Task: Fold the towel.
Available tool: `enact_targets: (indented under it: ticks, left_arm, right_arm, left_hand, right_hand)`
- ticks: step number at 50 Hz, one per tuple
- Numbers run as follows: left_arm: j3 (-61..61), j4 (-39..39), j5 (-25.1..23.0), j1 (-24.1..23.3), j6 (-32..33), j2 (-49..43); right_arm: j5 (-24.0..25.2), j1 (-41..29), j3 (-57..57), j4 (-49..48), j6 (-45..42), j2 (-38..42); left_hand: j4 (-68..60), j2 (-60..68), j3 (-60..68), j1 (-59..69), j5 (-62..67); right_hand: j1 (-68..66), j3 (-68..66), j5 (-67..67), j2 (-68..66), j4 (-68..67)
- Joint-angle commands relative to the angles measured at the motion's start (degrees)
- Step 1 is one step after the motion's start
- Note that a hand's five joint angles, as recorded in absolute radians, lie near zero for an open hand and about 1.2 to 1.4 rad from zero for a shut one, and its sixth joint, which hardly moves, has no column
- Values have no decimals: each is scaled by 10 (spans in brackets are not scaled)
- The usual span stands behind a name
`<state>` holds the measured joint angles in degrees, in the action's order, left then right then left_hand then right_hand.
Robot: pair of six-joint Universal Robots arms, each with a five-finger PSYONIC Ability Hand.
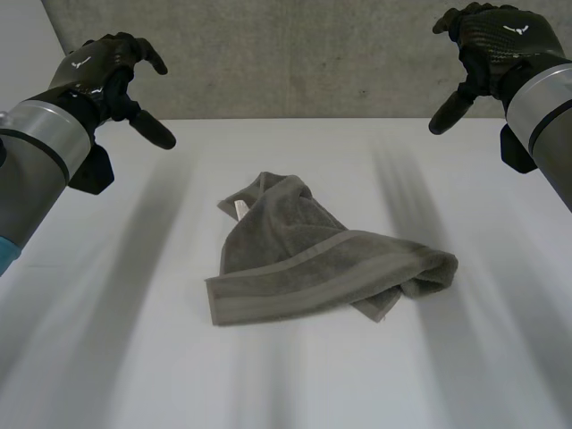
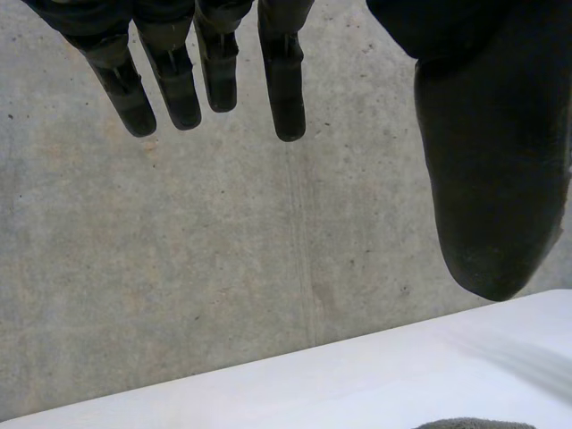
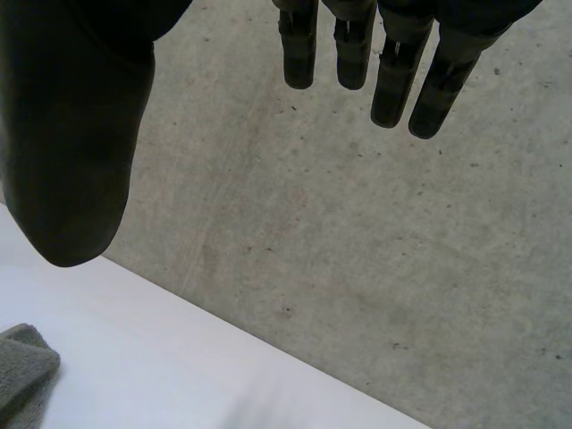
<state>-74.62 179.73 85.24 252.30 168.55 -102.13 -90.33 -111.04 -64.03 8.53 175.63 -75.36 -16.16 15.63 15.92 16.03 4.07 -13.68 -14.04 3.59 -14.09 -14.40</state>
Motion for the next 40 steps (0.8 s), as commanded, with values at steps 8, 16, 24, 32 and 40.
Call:
enact_targets:
  ticks: [8, 16, 24, 32, 40]
  left_arm:
    - [-1, -1, -1, 0, 0, 13]
    - [-1, -1, -1, 0, 1, 16]
    - [-2, 0, -1, 0, 1, 19]
    - [-5, 5, -1, 4, 1, 21]
    - [-6, 11, -1, 10, 1, 19]
  right_arm:
    - [0, 0, 0, 0, -3, -1]
    - [1, 0, 0, 0, -3, -1]
    - [7, 0, 0, 5, -5, 0]
    - [80, -11, 8, 68, -40, 36]
    - [190, -140, 4, 119, -127, 134]
  left_hand:
    - [49, -44, -47, -48, -28]
    - [49, -44, -47, -48, -28]
    - [49, -44, -47, -48, -28]
    - [49, -44, -47, -48, -28]
    - [49, -44, -47, -48, -28]
  right_hand:
    - [37, 40, -36, 41, 44]
    - [37, 40, -36, 41, 44]
    - [37, 40, -36, 41, 44]
    - [37, 40, -36, 41, 44]
    - [37, 40, -36, 41, 44]
